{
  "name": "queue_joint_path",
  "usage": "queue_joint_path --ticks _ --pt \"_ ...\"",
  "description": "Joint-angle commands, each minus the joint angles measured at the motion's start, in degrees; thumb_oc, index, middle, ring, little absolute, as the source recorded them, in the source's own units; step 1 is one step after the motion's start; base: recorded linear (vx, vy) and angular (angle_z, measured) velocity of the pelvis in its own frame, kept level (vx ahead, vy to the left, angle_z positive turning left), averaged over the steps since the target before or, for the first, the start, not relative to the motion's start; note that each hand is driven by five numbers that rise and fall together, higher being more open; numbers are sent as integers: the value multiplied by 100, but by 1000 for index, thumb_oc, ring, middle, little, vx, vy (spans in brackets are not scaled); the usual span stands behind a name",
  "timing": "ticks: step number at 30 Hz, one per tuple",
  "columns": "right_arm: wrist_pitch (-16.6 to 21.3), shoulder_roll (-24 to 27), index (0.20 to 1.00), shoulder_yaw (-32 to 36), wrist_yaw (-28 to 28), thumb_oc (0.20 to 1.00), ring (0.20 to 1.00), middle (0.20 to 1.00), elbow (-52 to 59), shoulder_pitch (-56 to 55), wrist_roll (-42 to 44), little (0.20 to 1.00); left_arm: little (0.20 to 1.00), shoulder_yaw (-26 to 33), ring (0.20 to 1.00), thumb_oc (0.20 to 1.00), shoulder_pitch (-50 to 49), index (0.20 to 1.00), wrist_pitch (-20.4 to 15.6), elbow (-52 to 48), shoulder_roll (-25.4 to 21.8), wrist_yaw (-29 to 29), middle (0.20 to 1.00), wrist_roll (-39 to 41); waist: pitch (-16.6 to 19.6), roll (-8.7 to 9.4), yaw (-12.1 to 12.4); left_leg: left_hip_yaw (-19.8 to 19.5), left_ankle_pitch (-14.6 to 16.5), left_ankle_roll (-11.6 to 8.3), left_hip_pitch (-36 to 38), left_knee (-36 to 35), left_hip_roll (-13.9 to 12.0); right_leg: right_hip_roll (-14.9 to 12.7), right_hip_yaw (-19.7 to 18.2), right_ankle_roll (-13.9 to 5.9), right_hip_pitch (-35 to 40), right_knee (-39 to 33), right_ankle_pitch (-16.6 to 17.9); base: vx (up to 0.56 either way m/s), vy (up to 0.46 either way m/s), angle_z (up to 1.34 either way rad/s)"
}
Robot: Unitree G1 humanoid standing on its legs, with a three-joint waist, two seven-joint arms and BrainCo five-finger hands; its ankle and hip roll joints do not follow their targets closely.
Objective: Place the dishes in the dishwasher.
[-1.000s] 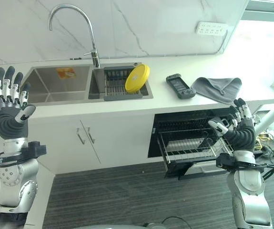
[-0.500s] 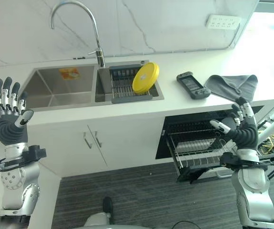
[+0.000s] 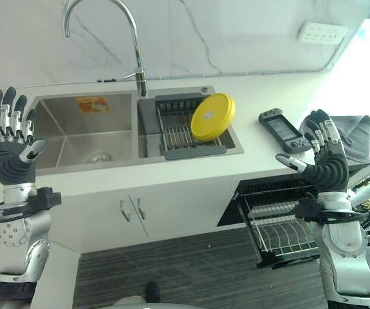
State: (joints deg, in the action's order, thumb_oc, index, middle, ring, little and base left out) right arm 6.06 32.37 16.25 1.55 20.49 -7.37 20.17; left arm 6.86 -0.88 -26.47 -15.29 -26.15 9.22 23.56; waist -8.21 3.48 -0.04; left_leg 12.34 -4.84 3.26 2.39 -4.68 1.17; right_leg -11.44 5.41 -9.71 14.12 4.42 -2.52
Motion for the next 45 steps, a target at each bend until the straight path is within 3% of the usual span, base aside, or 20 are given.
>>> queue_joint_path --ticks 1,4,6,9,12,13,19,23,26,32,35,45 --pt "86 218 1000 -32 -314 1000 1000 1000 -140 241 -122 1000 1000 188 1000 1000 -21 1000 -133 -272 -165 -119 1000 -119 514 48 65 -516 -134 -275 -272 -32 5 499 -4 59 -379 556 683 144 321 -1" --pt "92 168 1000 -161 -473 1000 1000 1000 -204 334 -161 1000 1000 149 1000 1000 55 1000 -108 -302 -138 -80 1000 -340 473 -40 44 -474 -40 -161 -100 -32 69 454 102 -3 -814 1812 1127 123 285 -3" --pt "102 160 1000 -225 -541 1000 1000 1000 -292 394 -52 1000 1000 138 1000 1000 116 1000 -89 -273 -153 -30 1000 -460 380 -138 -41 -553 62 -159 93 -32 2 494 155 81 -1497 2347 1154 164 201 -13" --pt "112 276 1000 -218 -590 1000 1000 1000 -365 421 0 1000 1000 137 1000 1000 258 1000 48 -267 -248 7 1000 -503 314 -76 -104 -762 135 -208 181 -32 16 402 365 211 -1658 1401 875 189 -48 1" --pt "274 299 1000 47 -757 1000 1000 1000 -351 195 322 1000 1000 166 1000 1000 152 1000 -1 -296 -221 -56 1000 -400 209 -8 -347 -987 424 -245 439 -32 9 302 157 139 -1824 73 1206 298 -202 39" --pt "244 209 1000 35 -770 1000 1000 1000 -300 180 341 1000 1000 115 1000 1000 104 1000 -2 -307 -183 -62 1000 -362 165 5 -509 -1092 602 -242 644 -32 -3 274 -121 50 -2035 -226 1618 298 -254 66" --pt "45 323 1000 -56 -587 1000 1000 1000 -226 347 348 1000 1000 67 1000 1000 97 1000 80 -374 -203 -47 1000 -298 297 27 -454 -1136 647 -293 734 -32 -76 322 -88 48 -1592 -734 1458 171 -215 48" --pt "-209 318 1000 -146 -657 1000 1000 1000 -137 572 631 1000 1000 102 1000 1000 82 1000 127 -381 -178 18 1000 -322 372 -19 -440 -1011 662 -355 805 -32 -210 424 -99 83 -1392 -874 1327 135 -182 -3" --pt "-321 195 1000 -87 -652 1000 1000 1000 -212 594 1405 1000 1000 106 1000 1000 70 1000 49 -338 -144 -44 1000 -350 400 -41 -472 -966 638 -391 827 -32 -276 519 -134 154 -1300 -876 1246 103 -147 -5" --pt "-659 136 1000 -99 -601 1000 1000 1000 -246 635 1247 1000 1000 49 1000 1000 33 1000 36 -333 -185 -73 1000 -458 437 -71 -511 -862 592 -454 826 -32 -368 620 -167 239 -1185 -898 1148 42 -93 -3" --pt "-867 226 1000 -292 -475 1000 1000 1000 -588 996 1355 1000 1000 -131 1000 1000 211 1000 44 -211 -218 -25 1000 -515 449 -71 -460 -817 560 -505 806 -32 -426 641 -92 278 -1108 -929 1102 -4 -64 0" --pt "-1033 125 1000 -658 -280 1000 1000 1000 -1614 1764 2163 1000 1000 -411 1000 1000 439 1000 45 28 -230 18 1000 -534 505 -54 -166 -848 507 -586 734 -32 -526 653 142 360 -926 -942 931 -22 -27 6"
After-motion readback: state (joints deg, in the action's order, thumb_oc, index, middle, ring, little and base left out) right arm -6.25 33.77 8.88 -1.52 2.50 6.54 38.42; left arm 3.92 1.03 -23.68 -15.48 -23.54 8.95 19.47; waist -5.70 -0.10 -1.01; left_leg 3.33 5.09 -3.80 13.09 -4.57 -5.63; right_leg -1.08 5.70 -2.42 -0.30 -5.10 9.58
